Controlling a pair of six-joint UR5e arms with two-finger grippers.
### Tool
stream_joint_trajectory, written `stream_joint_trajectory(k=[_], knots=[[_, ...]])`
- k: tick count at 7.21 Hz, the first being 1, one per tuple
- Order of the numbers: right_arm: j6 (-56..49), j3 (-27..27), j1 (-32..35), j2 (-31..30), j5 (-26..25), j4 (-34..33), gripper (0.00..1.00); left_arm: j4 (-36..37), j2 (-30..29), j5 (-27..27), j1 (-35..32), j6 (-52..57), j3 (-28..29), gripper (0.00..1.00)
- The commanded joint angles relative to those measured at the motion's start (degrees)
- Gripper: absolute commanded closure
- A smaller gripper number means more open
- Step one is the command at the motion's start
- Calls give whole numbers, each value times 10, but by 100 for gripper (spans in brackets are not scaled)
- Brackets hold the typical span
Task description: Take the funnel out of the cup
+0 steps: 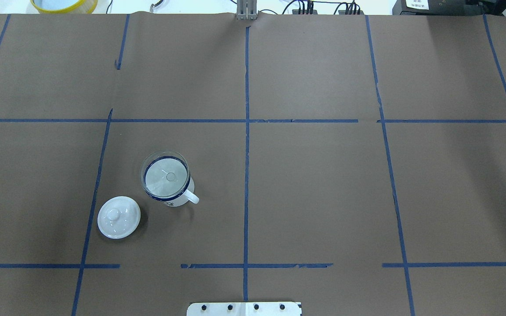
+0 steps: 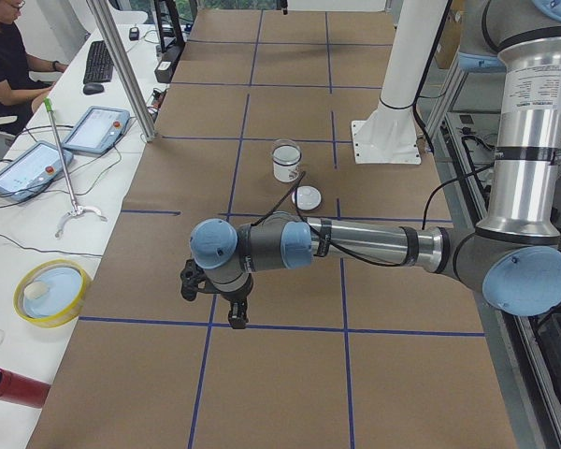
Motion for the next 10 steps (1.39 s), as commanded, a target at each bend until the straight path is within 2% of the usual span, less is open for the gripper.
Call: stream_joint_trajectory(k=[1,3,4,5,6,7,8,9,10], knots=[[1,0,0,0,0,0,0,-1,0,-1,0,0,-2,0],[0,0,0,0,0,0,0,-21,-6,-5,8,-45,-28,0],[1,0,0,0,0,0,0,-29,-7,-1,31,-125,-81,0],[0,0,0,0,0,0,0,-71,-10,0,75,-248,-122,0],[0,0,0,0,0,0,0,-123,-31,1,126,-425,-148,0],[1,0,0,0,0,0,0,-129,-67,2,172,-573,-178,0],[1,0,0,0,0,0,0,-125,-129,21,233,-690,-183,0],[1,0,0,0,0,0,0,-124,-190,78,289,-834,-185,0],[1,0,0,0,0,0,0,-124,-229,96,332,-914,-192,0]])
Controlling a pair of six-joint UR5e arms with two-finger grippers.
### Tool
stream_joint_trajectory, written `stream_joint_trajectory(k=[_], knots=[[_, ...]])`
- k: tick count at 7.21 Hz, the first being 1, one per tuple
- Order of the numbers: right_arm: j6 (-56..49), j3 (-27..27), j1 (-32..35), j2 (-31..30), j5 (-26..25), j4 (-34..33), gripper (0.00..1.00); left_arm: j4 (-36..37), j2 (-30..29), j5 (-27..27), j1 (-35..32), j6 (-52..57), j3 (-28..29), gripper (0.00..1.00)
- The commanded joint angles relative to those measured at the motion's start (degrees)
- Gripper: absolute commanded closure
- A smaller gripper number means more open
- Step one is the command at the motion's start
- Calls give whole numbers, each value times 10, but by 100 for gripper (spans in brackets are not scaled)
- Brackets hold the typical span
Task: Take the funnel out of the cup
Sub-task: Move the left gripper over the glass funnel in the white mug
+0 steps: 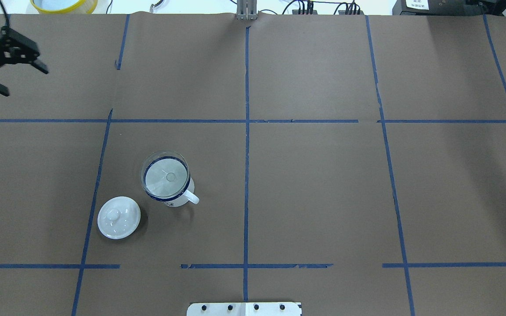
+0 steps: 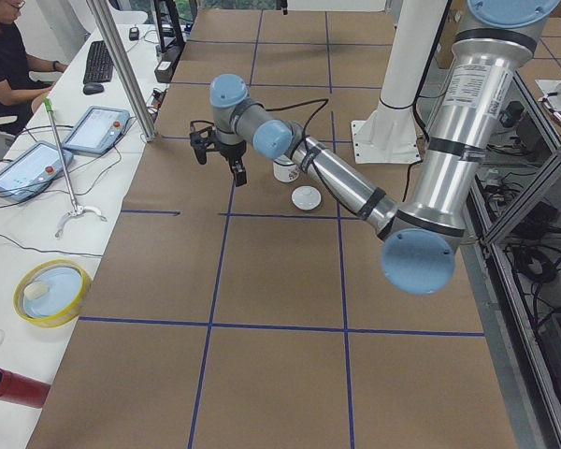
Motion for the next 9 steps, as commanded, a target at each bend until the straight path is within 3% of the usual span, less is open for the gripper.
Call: stream_joint_trajectory(k=[1,2,5,9], knots=[[-1,0,0,0,0,0,0,0,-84,114,126,-237,-16,0],[0,0,0,0,0,0,0,1,-99,190,185,-316,-21,0],[-1,0,0,0,0,0,0,27,-147,300,276,-382,38,0],[-1,0,0,0,0,0,0,33,-143,301,310,-449,53,5]])
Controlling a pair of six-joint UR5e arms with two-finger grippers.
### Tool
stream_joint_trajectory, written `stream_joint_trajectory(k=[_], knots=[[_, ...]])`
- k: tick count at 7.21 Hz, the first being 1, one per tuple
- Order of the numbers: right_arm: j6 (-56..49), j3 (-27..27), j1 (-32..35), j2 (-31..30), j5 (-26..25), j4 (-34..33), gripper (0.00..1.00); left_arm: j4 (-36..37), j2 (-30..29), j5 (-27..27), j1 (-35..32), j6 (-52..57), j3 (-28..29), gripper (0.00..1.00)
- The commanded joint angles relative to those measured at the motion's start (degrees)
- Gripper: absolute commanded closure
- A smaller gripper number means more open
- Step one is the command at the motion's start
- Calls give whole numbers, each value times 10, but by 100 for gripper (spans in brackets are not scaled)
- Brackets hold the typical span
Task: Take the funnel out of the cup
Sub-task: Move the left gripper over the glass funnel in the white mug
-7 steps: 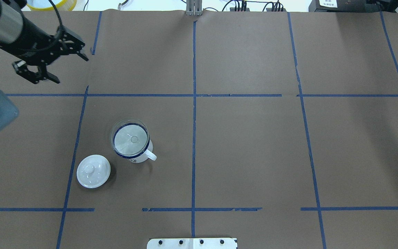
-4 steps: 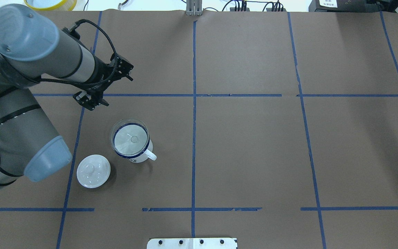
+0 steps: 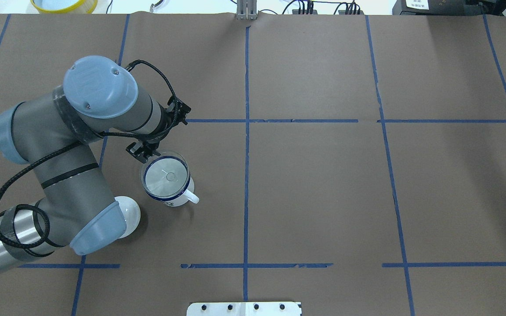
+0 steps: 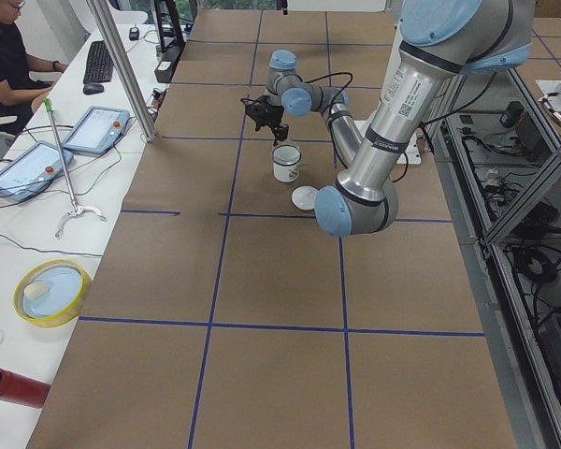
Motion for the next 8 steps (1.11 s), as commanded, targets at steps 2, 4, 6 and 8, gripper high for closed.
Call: stream_joint_trajectory(k=[2,4,6,8], knots=[[0,0,0,0,0,0,0,1,-2,-1,19,-10,14,19],[0,0,0,0,0,0,0,1,-2,-2,23,-10,16,42],[1,0,0,0,0,0,0,1,-4,-2,23,-10,16,66],[0,0,0,0,0,0,0,1,-2,-1,23,-8,17,85]])
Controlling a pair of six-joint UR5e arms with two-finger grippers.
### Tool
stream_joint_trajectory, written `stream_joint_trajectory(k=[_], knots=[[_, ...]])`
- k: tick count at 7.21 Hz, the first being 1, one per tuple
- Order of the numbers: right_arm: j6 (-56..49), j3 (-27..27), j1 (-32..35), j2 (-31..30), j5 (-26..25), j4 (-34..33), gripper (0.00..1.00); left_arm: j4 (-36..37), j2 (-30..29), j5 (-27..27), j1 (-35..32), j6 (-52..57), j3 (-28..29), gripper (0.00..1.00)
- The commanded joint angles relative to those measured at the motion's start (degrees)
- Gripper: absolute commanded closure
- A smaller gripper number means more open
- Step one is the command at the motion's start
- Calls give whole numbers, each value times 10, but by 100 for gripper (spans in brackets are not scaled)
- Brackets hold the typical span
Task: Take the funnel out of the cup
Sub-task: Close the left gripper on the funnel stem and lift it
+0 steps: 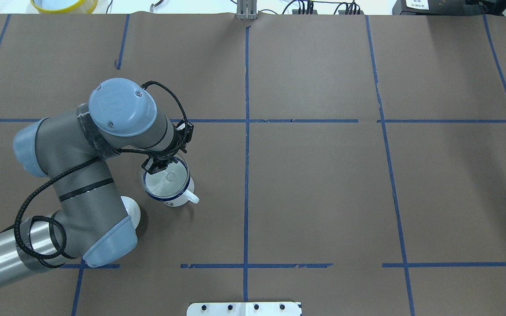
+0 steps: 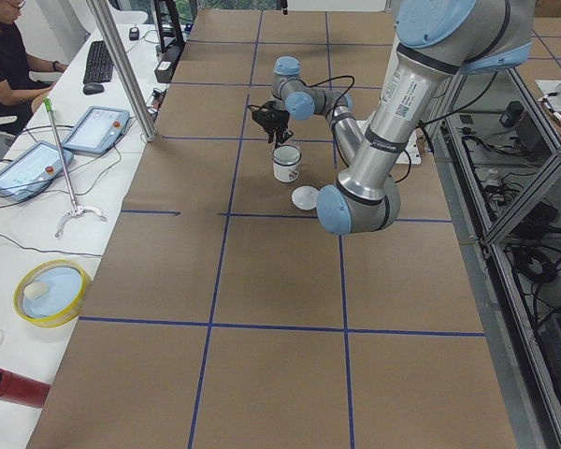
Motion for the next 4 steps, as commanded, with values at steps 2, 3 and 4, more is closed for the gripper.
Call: stream_joint_trajectory(k=[2,3,4], knots=[[1,0,0,0,0,0,0,12,0,0,-1,1,-7,100],[0,0,0,0,0,0,0,61,-11,0,-2,7,-29,100],[1,0,0,0,0,0,0,114,-24,1,-4,9,-60,100]])
